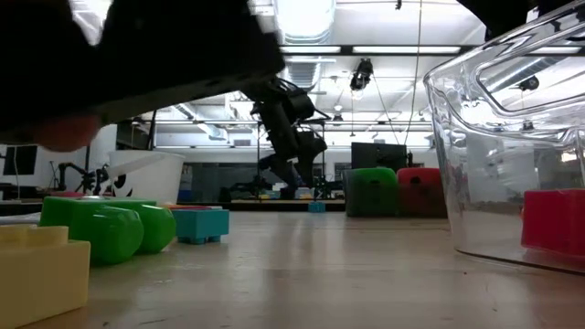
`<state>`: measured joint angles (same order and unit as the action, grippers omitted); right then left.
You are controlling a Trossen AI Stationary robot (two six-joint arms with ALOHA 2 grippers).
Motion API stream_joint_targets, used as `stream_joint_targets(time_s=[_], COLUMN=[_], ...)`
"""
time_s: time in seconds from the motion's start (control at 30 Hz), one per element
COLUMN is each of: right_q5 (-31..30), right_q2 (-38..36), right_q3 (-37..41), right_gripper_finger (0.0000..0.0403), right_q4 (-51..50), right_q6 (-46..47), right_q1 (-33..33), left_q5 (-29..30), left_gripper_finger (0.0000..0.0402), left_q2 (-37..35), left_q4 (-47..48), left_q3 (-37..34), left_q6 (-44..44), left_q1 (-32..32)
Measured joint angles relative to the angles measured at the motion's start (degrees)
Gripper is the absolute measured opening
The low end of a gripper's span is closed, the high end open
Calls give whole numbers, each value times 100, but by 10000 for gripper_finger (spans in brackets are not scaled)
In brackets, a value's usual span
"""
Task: Pick & Place Toys
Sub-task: Put the blue game piece into the transparent bin
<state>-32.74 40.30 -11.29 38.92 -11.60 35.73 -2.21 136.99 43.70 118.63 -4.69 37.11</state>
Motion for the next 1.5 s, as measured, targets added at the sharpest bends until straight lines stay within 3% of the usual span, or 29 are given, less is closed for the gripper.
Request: stream_joint_targets(time_s=[0.1,0.23,0.3,0.4,0.87,1.5], right_q5=[-37,-75,-83,-86,-106,-220], right_q2=[6,6,6,6,4,2], right_q3=[2,2,2,4,4,4], right_gripper_finger=[356,356,356,356,356,356], right_q4=[-11,-15,-15,-15,-15,-15], right_q6=[1,0,-1,1,-1,-23], right_q1=[0,0,0,0,0,0], left_q5=[-21,-38,-33,102,-488,-790], left_gripper_finger=[185,58,16,5,1,0], left_q2=[2,2,2,1,11,396], left_q4=[9,0,-33,-148,-227,-245], left_q3=[0,0,-1,-1,74,72], left_q6=[442,931,1170,1261,2081,2174], left_q1=[-120,-291,-361,-399,-108,23])
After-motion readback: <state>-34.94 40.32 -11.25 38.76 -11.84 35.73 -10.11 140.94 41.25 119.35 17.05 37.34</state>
